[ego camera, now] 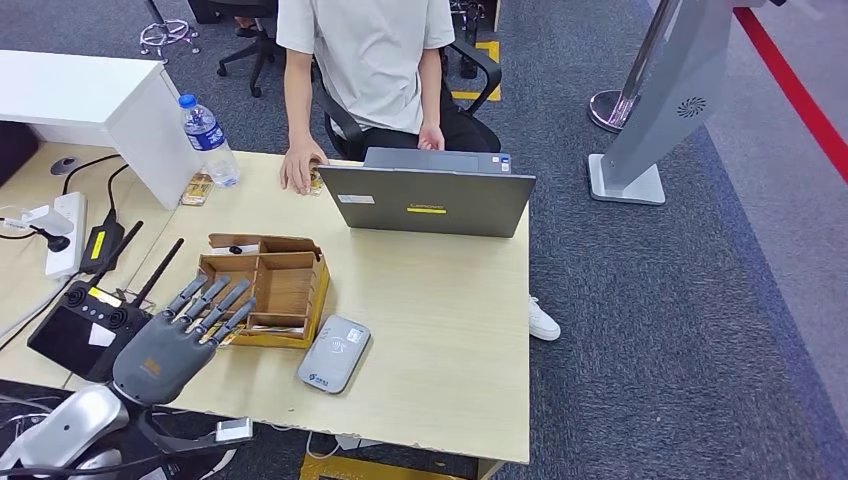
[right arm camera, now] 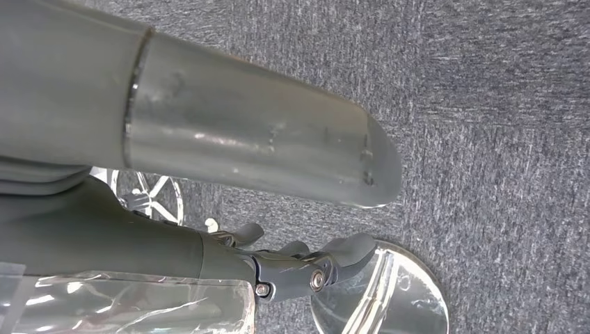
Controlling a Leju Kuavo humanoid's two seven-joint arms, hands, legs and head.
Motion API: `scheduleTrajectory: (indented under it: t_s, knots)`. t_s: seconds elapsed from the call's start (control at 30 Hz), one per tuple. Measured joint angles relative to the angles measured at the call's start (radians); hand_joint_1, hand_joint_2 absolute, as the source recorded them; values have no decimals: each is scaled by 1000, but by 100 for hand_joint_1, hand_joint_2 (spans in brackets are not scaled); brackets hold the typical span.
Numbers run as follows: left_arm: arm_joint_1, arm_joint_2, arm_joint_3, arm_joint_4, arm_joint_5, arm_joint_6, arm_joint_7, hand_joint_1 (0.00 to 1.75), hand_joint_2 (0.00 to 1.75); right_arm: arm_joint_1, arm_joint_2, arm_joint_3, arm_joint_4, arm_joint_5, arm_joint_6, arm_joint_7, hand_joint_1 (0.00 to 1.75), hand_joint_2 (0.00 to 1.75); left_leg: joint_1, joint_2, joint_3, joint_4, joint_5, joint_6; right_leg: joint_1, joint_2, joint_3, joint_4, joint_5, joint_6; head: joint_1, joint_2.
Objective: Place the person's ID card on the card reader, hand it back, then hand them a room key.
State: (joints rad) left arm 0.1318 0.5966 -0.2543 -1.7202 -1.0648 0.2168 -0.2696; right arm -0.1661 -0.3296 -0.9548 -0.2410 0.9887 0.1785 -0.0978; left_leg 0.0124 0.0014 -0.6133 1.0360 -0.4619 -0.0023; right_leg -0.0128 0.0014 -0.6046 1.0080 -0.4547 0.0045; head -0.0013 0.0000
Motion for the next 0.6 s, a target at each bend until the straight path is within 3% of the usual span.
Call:
scheduleTrajectory:
  t_s: [0.27,0.6]
  knots:
    - [-31,-83,-62,79,-15,22,21,0,175,-9,0,0,-1,11,0,4,0,0,0,0,0,0,0,0,0,0,0,0,0,0,0,0]
    - [-100,-200,-92,170,-57,117,94,0,175,-20,0,7,-1,17,0,13,0,0,0,-1,0,0,0,0,0,0,0,0,0,0,0,0]
